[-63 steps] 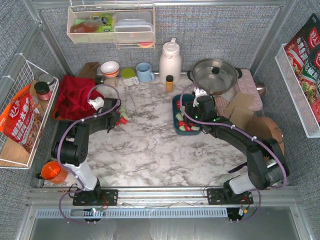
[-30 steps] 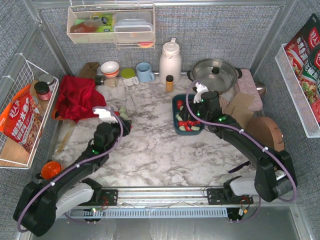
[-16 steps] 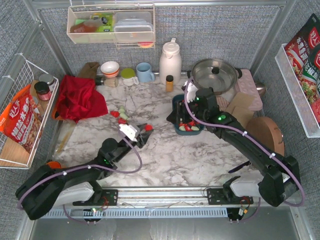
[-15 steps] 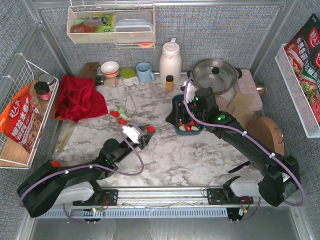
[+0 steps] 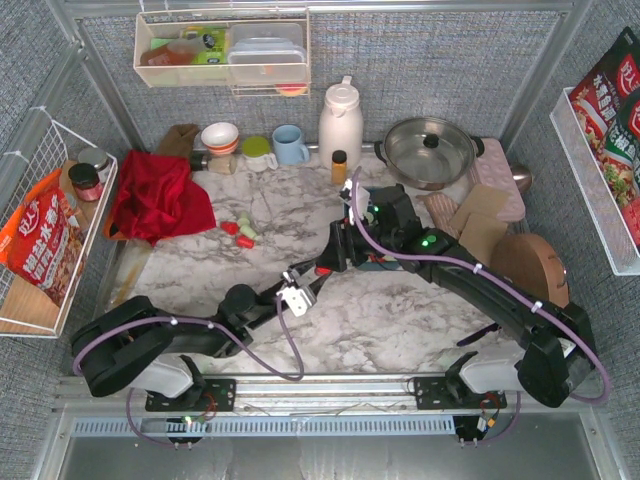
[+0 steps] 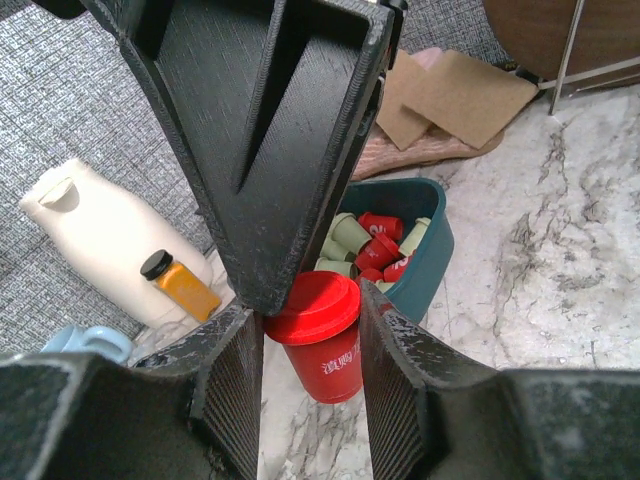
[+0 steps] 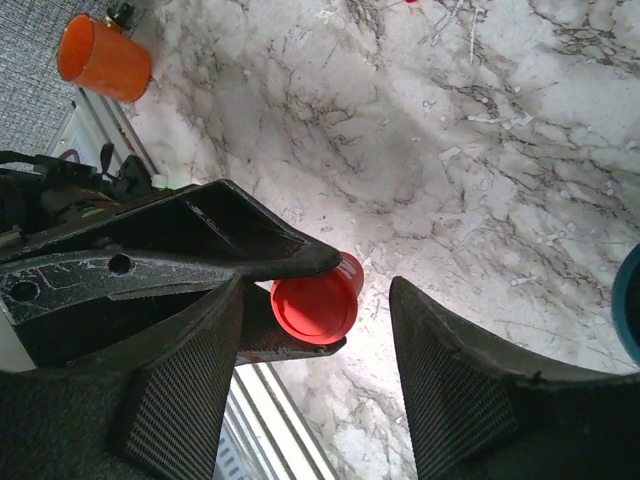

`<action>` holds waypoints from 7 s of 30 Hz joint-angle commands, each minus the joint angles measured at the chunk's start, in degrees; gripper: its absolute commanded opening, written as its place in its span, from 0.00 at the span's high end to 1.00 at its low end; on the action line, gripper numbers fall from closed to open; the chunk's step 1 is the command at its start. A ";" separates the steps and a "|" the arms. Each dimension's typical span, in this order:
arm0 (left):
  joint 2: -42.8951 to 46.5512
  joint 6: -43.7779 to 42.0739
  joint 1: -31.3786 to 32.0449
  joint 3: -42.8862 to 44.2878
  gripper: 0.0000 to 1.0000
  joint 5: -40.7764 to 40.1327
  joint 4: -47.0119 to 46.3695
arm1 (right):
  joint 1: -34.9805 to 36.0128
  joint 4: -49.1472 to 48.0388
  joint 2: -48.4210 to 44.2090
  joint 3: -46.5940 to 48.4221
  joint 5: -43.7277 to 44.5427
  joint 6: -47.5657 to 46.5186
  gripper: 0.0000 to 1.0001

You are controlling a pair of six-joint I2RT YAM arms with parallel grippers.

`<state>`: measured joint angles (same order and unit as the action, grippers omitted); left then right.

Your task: Mix the coffee capsules in the storage basket

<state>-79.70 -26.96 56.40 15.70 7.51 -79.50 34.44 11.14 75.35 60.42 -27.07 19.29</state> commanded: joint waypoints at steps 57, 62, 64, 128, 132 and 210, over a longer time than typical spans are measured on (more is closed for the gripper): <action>11.59 34.65 1.95 4.35 0.01 -45.44 34.99 | -14.16 -18.82 12.53 -3.81 37.12 -3.75 0.58; 13.14 40.94 1.96 7.07 0.01 -49.61 47.16 | -18.24 -14.98 25.62 9.30 35.20 -1.83 0.52; 13.47 45.82 1.77 8.69 0.01 -52.38 53.43 | -18.44 -12.10 29.71 13.51 33.93 -1.82 0.47; -23.17 62.02 -35.61 37.10 0.54 -27.21 81.86 | -24.42 -11.69 -5.97 -11.23 33.06 2.95 0.14; -20.15 61.51 -35.60 35.28 0.54 -26.67 81.46 | -24.42 -11.58 -5.80 -11.12 32.72 3.01 0.15; 11.10 22.37 -4.28 4.59 0.01 -4.94 16.70 | 1.71 -13.20 -0.42 -5.69 6.41 0.74 0.90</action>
<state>-70.00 -5.91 52.14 21.67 3.81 -59.94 36.29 -3.53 75.31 53.52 -24.95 20.97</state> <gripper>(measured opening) 0.986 0.427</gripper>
